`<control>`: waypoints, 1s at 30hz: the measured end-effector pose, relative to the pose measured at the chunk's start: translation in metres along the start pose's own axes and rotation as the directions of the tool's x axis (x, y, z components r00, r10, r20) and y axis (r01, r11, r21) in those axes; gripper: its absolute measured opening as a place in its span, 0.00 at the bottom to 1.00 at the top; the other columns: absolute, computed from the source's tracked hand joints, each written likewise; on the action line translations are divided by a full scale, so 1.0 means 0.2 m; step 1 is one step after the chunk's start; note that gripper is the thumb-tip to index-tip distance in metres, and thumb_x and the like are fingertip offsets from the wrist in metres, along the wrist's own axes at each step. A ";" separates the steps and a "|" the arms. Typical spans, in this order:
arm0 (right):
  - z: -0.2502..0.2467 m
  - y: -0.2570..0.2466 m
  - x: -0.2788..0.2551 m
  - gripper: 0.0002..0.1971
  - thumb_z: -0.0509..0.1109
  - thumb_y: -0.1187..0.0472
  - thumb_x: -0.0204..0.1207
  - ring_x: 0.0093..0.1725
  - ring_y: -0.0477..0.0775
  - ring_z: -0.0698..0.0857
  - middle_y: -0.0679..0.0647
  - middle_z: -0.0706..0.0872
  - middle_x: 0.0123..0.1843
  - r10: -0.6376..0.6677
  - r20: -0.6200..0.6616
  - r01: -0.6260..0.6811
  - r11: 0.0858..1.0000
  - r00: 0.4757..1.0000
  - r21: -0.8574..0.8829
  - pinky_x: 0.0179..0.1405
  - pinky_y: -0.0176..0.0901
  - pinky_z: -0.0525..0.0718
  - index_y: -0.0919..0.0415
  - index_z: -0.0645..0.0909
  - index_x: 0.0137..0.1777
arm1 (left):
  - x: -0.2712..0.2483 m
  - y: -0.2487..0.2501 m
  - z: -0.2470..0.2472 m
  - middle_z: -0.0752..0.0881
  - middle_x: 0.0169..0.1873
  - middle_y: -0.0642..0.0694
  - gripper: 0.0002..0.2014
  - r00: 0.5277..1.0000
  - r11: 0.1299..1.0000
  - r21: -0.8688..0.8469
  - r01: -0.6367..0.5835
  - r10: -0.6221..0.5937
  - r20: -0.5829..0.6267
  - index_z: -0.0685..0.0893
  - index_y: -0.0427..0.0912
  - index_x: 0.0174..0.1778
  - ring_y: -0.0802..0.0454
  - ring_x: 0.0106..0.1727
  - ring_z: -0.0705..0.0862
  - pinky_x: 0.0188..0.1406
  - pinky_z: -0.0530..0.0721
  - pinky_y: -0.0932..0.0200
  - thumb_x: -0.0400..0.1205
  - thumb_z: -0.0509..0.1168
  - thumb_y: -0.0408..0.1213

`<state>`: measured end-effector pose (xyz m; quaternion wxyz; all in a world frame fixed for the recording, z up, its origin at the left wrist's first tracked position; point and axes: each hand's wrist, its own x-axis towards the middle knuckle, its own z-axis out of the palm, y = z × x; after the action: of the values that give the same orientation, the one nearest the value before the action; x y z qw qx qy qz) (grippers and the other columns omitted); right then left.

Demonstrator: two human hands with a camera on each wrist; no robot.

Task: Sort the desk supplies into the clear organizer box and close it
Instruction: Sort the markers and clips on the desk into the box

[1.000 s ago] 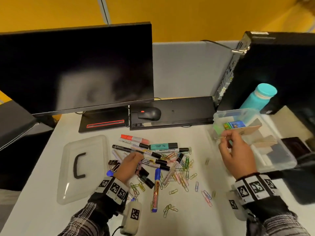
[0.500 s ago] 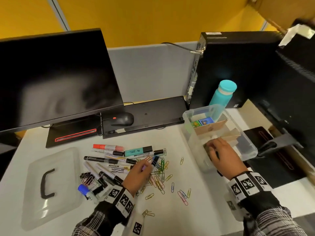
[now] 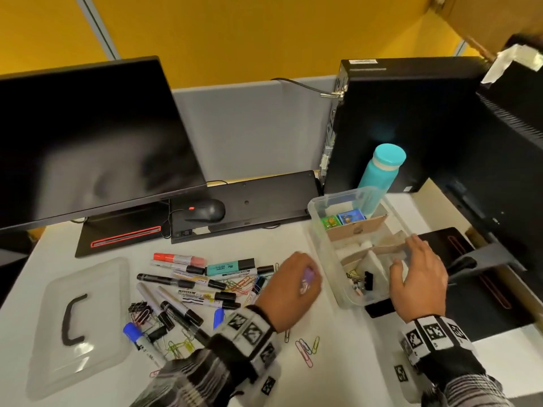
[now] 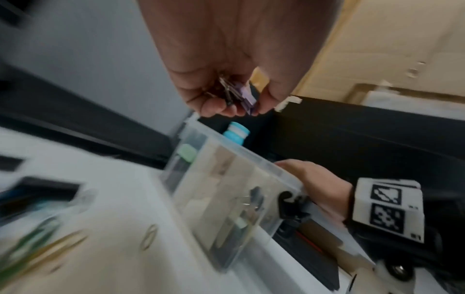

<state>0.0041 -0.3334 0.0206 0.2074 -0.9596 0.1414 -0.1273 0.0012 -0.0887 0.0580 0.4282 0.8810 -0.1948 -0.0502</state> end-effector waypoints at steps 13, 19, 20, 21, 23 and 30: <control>0.00 0.01 -0.01 0.32 0.47 0.48 0.73 0.79 0.58 0.65 0.57 0.69 0.79 -0.011 -0.034 0.012 0.999 0.999 0.029 0.79 0.57 0.59 0.61 0.72 0.72 | 0.33 0.10 0.36 0.76 0.64 0.36 0.16 0.896 0.825 0.399 -0.401 0.264 0.357 0.75 0.33 0.65 0.38 0.59 0.77 0.58 0.79 0.41 0.83 0.59 0.34; 0.00 0.01 -0.01 0.29 0.49 0.51 0.73 0.79 0.59 0.63 0.58 0.69 0.79 -0.022 -0.002 0.022 0.999 1.000 0.025 0.81 0.59 0.56 0.61 0.71 0.72 | 0.23 0.07 0.26 0.77 0.68 0.41 0.19 0.902 0.852 0.333 -0.403 0.307 0.303 0.75 0.39 0.69 0.43 0.71 0.73 0.71 0.71 0.49 0.81 0.60 0.29; 0.00 0.00 -0.01 0.29 0.50 0.52 0.73 0.80 0.58 0.62 0.58 0.68 0.79 -0.017 0.008 0.017 1.000 1.000 0.016 0.81 0.61 0.54 0.61 0.69 0.74 | 0.20 0.05 0.22 0.76 0.70 0.42 0.20 0.917 0.869 0.318 -0.378 0.305 0.256 0.74 0.40 0.70 0.46 0.73 0.71 0.73 0.69 0.52 0.81 0.59 0.29; 0.00 -0.01 -0.01 0.29 0.51 0.53 0.73 0.81 0.58 0.60 0.58 0.67 0.79 -0.010 0.011 0.009 1.000 1.000 0.012 0.82 0.61 0.51 0.61 0.67 0.75 | 0.16 0.03 0.17 0.75 0.71 0.44 0.20 0.934 0.884 0.314 -0.346 0.295 0.200 0.74 0.42 0.70 0.48 0.73 0.70 0.73 0.68 0.54 0.81 0.58 0.29; -0.02 -0.06 -0.01 0.29 0.52 0.54 0.73 0.82 0.57 0.56 0.57 0.65 0.80 -0.023 -0.011 0.024 0.999 1.000 0.038 0.82 0.60 0.44 0.60 0.65 0.76 | 0.06 -0.05 0.06 0.74 0.70 0.48 0.19 0.967 0.912 0.321 -0.253 0.240 0.079 0.74 0.44 0.70 0.51 0.72 0.70 0.72 0.69 0.55 0.82 0.57 0.30; 0.03 -0.50 -0.11 0.23 0.57 0.56 0.76 0.80 0.58 0.62 0.59 0.72 0.75 -0.418 -0.037 0.417 0.889 0.908 0.192 0.81 0.62 0.54 0.59 0.71 0.71 | -0.40 -0.53 -0.35 0.76 0.64 0.49 0.15 0.983 0.870 0.460 0.179 -0.140 -0.118 0.78 0.46 0.65 0.52 0.63 0.74 0.66 0.76 0.52 0.82 0.59 0.32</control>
<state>0.0066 -0.2359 0.0542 0.2687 -0.9428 -0.0816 -0.1796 -0.0221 0.0529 0.0133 0.2048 0.9726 -0.1101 -0.0013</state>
